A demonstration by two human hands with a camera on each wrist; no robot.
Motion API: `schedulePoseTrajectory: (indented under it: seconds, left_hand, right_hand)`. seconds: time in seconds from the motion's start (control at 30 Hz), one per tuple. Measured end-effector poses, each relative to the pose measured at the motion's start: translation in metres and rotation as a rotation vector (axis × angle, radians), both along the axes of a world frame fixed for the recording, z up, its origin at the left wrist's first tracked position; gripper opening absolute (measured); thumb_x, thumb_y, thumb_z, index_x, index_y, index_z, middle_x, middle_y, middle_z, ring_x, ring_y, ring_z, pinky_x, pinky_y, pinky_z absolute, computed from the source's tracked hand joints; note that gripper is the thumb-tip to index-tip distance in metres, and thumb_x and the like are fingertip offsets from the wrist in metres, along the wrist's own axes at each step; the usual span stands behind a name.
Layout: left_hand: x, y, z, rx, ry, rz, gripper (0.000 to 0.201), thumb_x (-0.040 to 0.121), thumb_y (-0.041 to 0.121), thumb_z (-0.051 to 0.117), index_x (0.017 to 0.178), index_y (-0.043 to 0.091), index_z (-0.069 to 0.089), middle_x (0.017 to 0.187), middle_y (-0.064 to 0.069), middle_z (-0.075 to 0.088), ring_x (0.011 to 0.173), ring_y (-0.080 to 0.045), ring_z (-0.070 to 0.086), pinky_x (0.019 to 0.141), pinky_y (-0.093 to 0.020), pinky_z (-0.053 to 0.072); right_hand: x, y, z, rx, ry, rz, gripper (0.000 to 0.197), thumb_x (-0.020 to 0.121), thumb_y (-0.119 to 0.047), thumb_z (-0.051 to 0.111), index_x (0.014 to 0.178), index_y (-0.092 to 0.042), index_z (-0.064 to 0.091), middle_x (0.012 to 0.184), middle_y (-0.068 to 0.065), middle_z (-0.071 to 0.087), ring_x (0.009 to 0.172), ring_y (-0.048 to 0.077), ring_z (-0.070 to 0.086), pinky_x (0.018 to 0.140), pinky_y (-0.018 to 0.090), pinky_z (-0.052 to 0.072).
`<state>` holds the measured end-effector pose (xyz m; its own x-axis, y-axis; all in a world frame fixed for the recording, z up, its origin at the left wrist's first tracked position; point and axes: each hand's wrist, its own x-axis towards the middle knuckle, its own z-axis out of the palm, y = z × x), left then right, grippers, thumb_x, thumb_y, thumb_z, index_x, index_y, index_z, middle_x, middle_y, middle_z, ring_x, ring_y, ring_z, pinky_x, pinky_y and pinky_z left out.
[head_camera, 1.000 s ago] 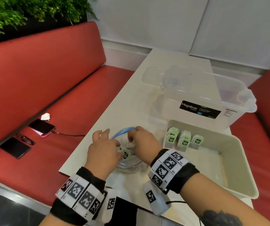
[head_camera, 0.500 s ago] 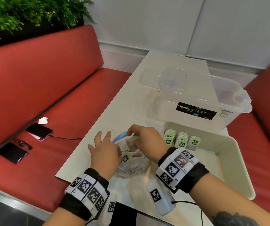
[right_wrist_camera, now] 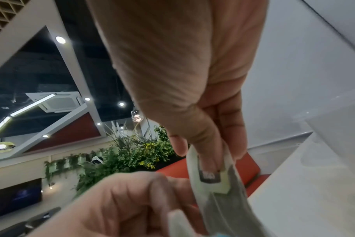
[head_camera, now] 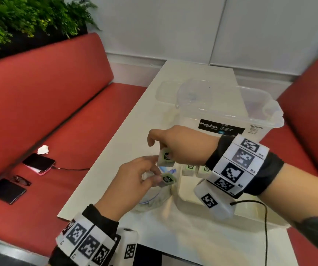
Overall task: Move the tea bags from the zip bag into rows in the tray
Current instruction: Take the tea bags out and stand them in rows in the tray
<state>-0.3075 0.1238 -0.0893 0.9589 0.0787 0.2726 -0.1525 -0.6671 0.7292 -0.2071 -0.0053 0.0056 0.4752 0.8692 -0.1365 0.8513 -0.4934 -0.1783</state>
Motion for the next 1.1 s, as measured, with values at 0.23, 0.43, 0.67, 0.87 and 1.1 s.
schedulePoseTrajectory:
  seconds: [0.23,0.43,0.67,0.87,1.1]
  left_hand:
    - [0.014,-0.038,0.005,-0.326,-0.085,0.011,0.032,0.076,0.004,0.072,0.07,0.033,0.063,0.076,0.008,0.066,0.072,0.001,0.064,0.067,-0.01,0.048]
    - [0.025,-0.05,0.001,-0.465,-0.101,-0.055,0.013,0.074,0.013,0.072,0.072,0.025,0.067,0.094,0.009,0.065,0.089,-0.004,0.063,0.07,-0.014,0.049]
    - [0.039,-0.062,0.007,-0.478,-0.121,-0.085,0.013,0.077,0.006,0.072,0.073,0.018,0.067,0.087,0.005,0.065,0.083,-0.007,0.064,0.072,-0.016,0.05]
    - [0.05,-0.07,0.008,-0.314,-0.108,-0.095,0.01,0.078,0.009,0.072,0.075,0.017,0.068,0.078,0.008,0.065,0.077,-0.004,0.062,0.066,-0.009,0.046]
    - [0.053,-0.071,-0.012,-0.322,-0.084,-0.166,0.011,0.077,0.04,0.063,0.076,0.029,0.063,0.113,0.022,0.061,0.105,-0.003,0.059,0.082,-0.019,0.051]
  right_hand:
    - [0.011,-0.015,0.019,0.15,0.019,-0.11,0.032,0.082,-0.016,0.066,0.112,-0.023,0.058,0.09,-0.007,0.062,0.067,0.003,0.048,0.062,0.021,0.039]
    - [0.02,-0.039,0.02,0.172,0.078,-0.229,0.015,0.08,-0.021,0.07,0.095,-0.024,0.067,0.062,-0.014,0.055,0.06,0.0,0.052,0.063,0.02,0.042]
    - [0.025,-0.055,0.018,0.176,0.078,-0.27,0.01,0.079,-0.019,0.067,0.085,-0.027,0.063,0.074,-0.007,0.067,0.055,-0.002,0.053,0.064,0.022,0.046]
    - [0.027,-0.067,0.017,0.097,0.038,-0.249,0.015,0.079,-0.023,0.065,0.094,-0.027,0.064,0.085,-0.008,0.064,0.072,0.009,0.055,0.067,0.027,0.046]
    - [0.051,-0.097,0.009,-0.043,-0.006,-0.351,0.009,0.076,-0.024,0.073,0.078,-0.027,0.065,0.064,-0.014,0.053,0.064,0.006,0.05,0.062,0.026,0.043]
